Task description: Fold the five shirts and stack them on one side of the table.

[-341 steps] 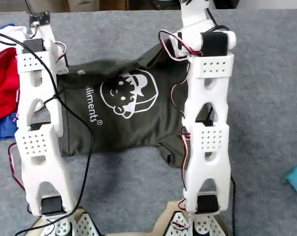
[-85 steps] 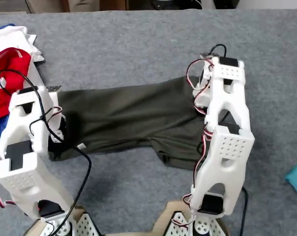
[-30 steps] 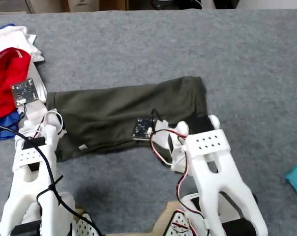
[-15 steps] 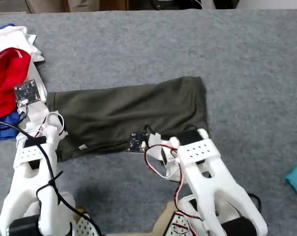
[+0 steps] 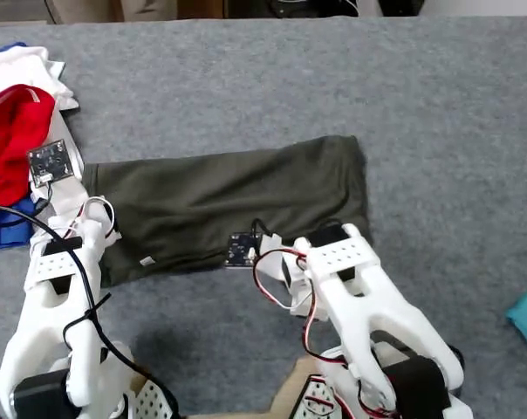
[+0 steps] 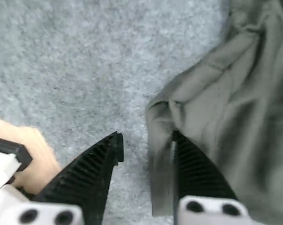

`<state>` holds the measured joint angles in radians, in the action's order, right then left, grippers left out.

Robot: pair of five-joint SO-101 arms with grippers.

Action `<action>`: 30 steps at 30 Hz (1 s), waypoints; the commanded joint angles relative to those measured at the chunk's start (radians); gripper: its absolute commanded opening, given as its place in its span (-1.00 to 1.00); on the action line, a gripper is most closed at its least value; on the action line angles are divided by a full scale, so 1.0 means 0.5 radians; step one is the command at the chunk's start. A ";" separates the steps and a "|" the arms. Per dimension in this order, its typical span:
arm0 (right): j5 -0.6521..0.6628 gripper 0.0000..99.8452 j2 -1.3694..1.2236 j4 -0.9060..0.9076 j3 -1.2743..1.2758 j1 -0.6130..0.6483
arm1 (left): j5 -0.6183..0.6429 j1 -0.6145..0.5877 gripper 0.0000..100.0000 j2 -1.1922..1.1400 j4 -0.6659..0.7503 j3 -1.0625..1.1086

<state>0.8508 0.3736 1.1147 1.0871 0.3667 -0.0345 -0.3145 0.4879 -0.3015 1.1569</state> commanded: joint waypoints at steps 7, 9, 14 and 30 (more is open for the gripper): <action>-0.021 -0.82 -0.023 0.405 -0.281 0.023 | 0.003 0.009 -0.96 -0.017 0.028 -0.117; -0.025 -0.77 0.041 0.473 -0.367 0.023 | 0.003 0.009 -0.96 -0.020 0.028 -0.117; -0.025 -0.65 0.173 0.482 -0.416 0.023 | 0.003 0.009 -0.96 -0.020 0.028 -0.117; -0.012 -0.50 -0.428 0.123 -0.311 0.032 | 0.003 0.009 -0.96 -0.020 0.028 -0.117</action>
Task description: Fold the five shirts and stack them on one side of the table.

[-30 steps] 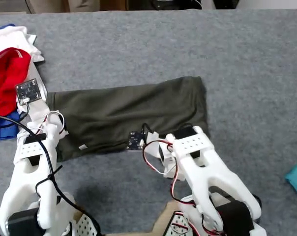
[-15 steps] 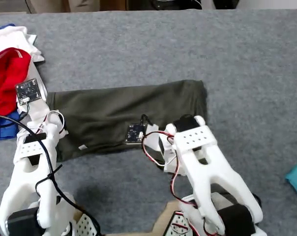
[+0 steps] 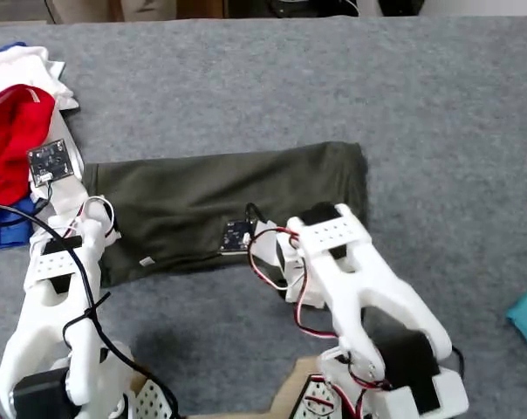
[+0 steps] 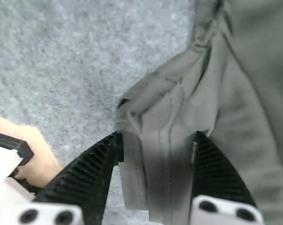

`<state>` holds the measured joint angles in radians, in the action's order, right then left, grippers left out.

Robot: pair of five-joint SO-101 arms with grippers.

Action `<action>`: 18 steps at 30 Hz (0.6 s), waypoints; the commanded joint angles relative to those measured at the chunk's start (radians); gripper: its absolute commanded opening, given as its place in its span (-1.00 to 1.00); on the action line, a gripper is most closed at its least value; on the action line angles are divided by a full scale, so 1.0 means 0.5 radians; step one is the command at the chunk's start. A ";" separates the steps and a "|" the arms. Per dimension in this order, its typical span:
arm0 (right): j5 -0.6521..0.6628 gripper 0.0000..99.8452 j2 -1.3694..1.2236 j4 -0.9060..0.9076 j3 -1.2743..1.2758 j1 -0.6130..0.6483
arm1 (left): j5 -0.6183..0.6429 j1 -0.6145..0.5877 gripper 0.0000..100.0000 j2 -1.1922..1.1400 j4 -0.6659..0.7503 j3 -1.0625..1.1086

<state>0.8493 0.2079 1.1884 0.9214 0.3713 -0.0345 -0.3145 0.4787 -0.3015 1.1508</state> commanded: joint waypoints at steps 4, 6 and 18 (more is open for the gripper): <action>-0.009 -0.50 -0.161 -0.074 0.097 0.026 | 0.000 0.009 -0.96 -0.002 0.028 -0.104; -0.009 -0.50 -0.164 -0.126 0.164 0.029 | 0.000 0.009 -0.96 -0.002 0.028 -0.104; -0.080 -0.88 -0.164 -0.203 0.275 0.164 | 0.000 0.006 -0.96 -0.002 0.028 -0.104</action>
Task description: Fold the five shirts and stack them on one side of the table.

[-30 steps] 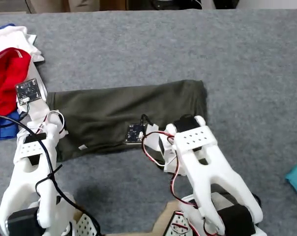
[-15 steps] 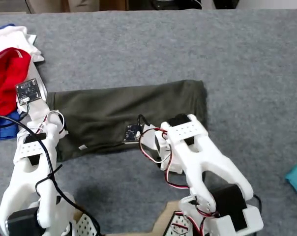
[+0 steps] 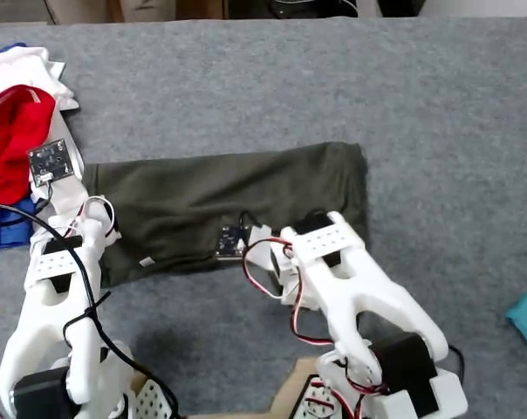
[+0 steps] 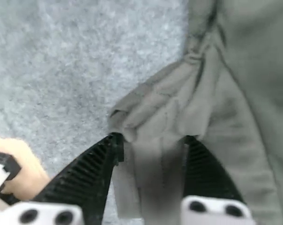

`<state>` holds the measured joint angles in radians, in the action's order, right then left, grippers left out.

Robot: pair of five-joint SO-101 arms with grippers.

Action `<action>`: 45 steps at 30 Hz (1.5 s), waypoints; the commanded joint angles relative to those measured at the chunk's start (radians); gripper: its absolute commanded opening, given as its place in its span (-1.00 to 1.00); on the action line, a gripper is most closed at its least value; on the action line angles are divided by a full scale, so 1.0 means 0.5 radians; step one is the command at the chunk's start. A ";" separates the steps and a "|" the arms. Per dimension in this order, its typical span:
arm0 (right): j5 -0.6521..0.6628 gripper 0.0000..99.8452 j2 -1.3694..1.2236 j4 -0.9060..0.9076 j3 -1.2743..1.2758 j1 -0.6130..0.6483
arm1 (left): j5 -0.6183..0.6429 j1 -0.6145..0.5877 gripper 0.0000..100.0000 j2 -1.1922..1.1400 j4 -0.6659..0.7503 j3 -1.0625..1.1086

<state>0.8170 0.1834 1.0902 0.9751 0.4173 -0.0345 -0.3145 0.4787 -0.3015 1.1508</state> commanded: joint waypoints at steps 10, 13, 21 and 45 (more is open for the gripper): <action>-0.031 -0.99 -0.112 -0.021 0.164 0.044 | 0.000 0.006 -0.95 0.008 0.028 -0.092; -0.074 -0.99 -0.106 -0.018 0.109 -0.075 | 0.000 0.006 -0.95 -0.002 0.028 -0.098; -0.064 -0.99 -0.112 0.310 -0.431 -0.256 | 0.000 0.006 -0.96 -0.002 0.028 -0.098; 0.402 -0.99 -1.309 0.994 -2.570 -0.256 | -0.003 0.003 -0.95 0.014 0.025 -0.086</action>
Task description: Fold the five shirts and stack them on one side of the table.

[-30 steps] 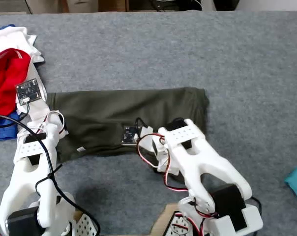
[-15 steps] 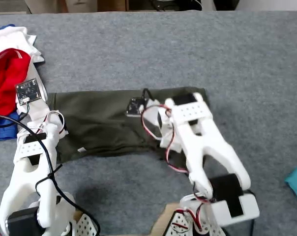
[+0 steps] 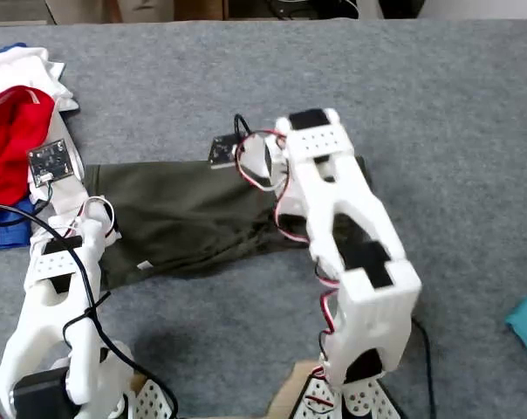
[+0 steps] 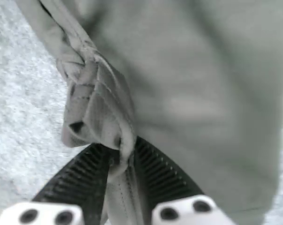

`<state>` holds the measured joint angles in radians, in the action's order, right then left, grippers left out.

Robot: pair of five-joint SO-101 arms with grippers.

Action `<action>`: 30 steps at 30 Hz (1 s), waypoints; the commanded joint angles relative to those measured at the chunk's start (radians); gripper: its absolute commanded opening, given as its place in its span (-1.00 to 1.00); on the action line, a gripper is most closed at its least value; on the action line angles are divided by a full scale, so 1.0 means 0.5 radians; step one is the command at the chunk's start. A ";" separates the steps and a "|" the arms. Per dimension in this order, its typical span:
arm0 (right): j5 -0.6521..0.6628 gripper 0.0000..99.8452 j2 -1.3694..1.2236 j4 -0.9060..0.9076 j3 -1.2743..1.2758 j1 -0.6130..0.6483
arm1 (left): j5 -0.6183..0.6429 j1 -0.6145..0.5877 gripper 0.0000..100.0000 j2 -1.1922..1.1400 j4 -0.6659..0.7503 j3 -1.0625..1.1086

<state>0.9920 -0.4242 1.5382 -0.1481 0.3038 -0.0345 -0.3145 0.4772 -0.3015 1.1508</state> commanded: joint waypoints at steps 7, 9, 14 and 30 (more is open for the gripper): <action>0.132 -0.98 -0.400 0.233 -0.778 -0.029 | -0.003 0.003 -0.95 0.017 0.025 -0.086; 0.187 -0.98 -0.462 0.236 -0.848 -0.029 | -0.003 0.003 -0.95 0.017 0.025 -0.086; 0.221 -0.86 -0.566 0.233 -0.974 -0.023 | -0.003 0.003 -0.95 0.017 0.025 -0.086; 0.074 -0.56 -0.443 0.500 -1.293 -0.087 | -0.003 0.006 -0.95 0.017 0.025 -0.086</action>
<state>1.0503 -0.7158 1.7668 -0.7879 0.2777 -0.0345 -0.3145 0.4772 -0.3015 1.1508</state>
